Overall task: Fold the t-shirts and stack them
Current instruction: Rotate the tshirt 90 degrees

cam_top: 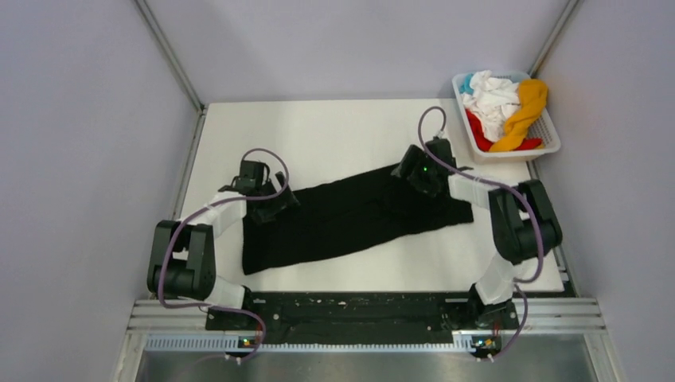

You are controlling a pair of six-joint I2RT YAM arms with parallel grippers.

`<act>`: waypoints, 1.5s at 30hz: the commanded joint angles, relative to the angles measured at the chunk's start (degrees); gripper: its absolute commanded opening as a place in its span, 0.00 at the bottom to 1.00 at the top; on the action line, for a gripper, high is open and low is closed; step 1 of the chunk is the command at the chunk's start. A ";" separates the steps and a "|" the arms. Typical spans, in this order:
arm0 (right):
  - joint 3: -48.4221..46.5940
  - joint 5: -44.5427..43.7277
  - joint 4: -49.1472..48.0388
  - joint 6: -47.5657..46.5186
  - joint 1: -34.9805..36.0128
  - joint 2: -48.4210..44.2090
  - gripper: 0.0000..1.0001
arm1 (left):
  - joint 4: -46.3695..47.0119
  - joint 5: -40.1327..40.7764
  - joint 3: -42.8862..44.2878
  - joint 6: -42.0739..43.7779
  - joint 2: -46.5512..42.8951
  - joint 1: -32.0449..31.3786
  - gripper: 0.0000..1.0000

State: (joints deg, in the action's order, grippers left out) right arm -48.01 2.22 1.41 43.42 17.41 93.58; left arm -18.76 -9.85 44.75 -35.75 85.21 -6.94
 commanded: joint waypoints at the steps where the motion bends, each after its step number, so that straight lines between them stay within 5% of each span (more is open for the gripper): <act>1: -15.47 5.34 -0.61 -6.03 -4.16 19.84 0.99 | -3.54 -3.76 -7.14 -8.08 -4.45 -5.00 0.99; 7: -45.56 13.88 10.74 -7.39 -1.73 40.08 0.97 | 2.34 -3.42 -14.98 -26.61 -15.26 -16.95 0.99; 10: -61.49 15.45 15.94 -7.46 0.51 48.10 0.97 | 3.70 3.17 -14.75 -33.83 -17.36 -24.23 0.99; 17: -97.85 21.78 23.12 1.82 5.35 71.77 0.97 | 11.40 8.94 -9.77 -36.99 -9.64 -33.59 0.99; 21: -93.23 22.53 10.12 10.91 6.78 72.10 0.97 | 15.48 7.28 -4.76 -36.69 -0.41 -37.23 0.99; 27: -98.21 19.82 -0.14 17.31 8.81 75.82 0.97 | 15.70 6.36 1.93 -35.24 8.28 -40.89 0.99; 31: -98.45 14.72 0.15 12.77 9.56 75.25 0.98 | 15.08 5.97 3.41 -34.62 9.99 -41.79 0.99; 37: -98.00 16.10 5.06 4.43 7.80 66.78 0.99 | 9.22 7.17 5.43 -26.71 0.20 -43.54 0.99; 45: -88.41 14.81 14.48 -12.00 8.26 43.68 0.99 | -7.50 14.44 4.16 -16.81 -21.30 -48.69 0.99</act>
State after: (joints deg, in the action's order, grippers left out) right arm -140.27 18.17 10.76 41.08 24.64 154.34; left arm -17.32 -1.30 49.34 -58.35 74.15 -54.33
